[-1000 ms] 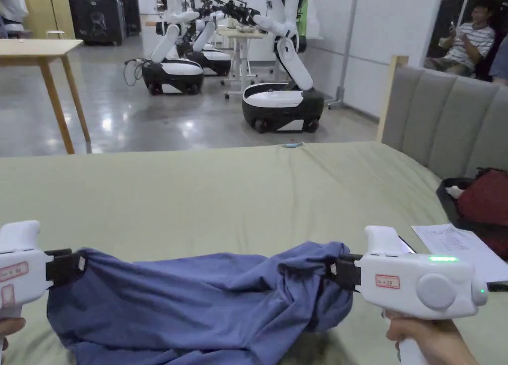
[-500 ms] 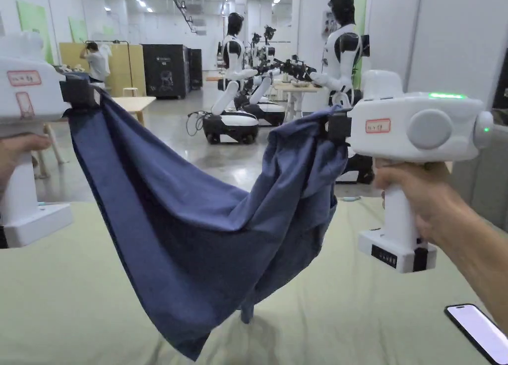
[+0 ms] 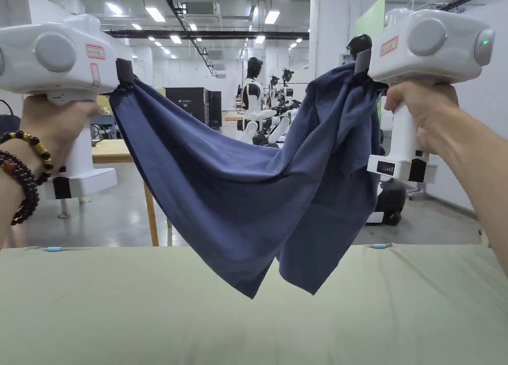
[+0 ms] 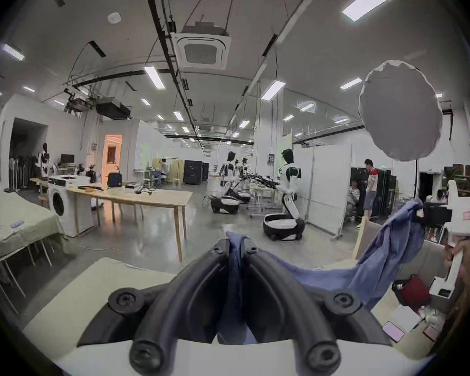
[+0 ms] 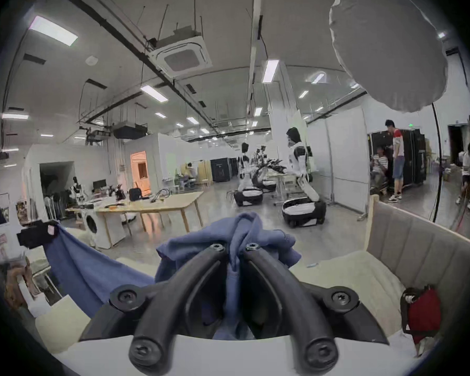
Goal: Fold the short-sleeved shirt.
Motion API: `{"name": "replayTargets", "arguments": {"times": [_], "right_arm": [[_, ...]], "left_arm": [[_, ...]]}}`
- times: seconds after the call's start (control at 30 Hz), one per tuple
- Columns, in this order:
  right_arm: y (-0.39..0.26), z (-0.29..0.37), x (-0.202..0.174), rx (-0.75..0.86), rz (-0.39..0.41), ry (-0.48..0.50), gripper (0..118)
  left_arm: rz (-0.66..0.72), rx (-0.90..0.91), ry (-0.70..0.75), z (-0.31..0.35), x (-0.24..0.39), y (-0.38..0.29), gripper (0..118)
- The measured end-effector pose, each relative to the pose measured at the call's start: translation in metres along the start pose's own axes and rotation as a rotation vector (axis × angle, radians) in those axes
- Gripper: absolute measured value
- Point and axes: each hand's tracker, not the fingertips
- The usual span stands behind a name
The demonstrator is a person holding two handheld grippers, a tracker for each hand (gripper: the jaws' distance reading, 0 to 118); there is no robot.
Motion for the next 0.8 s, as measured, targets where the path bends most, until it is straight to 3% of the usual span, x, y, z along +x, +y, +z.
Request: {"name": "replayTargets", "arguments": {"times": [0.17, 0.4, 0.57, 0.8], "right_arm": [[-0.025, -0.022, 0.008, -0.025, -0.025, 0.008, 7], [-0.136, -0.058, 0.030, -0.181, -0.065, 0.010, 7], [-0.212, -0.073, 0.043, -0.314, -0.023, -0.024, 7], [-0.226, -0.004, 0.070, -0.284, -0.107, 0.050, 7]], "left_arm": [[0.010, -0.008, -0.016, -0.019, 0.001, -0.028, 6], [-0.015, -0.139, -0.033, -0.043, 0.002, -0.142, 6], [-0.015, -0.253, -0.043, -0.056, 0.005, -0.215, 6], [-0.019, -0.250, -0.100, 0.007, 0.003, -0.220, 6]]}}
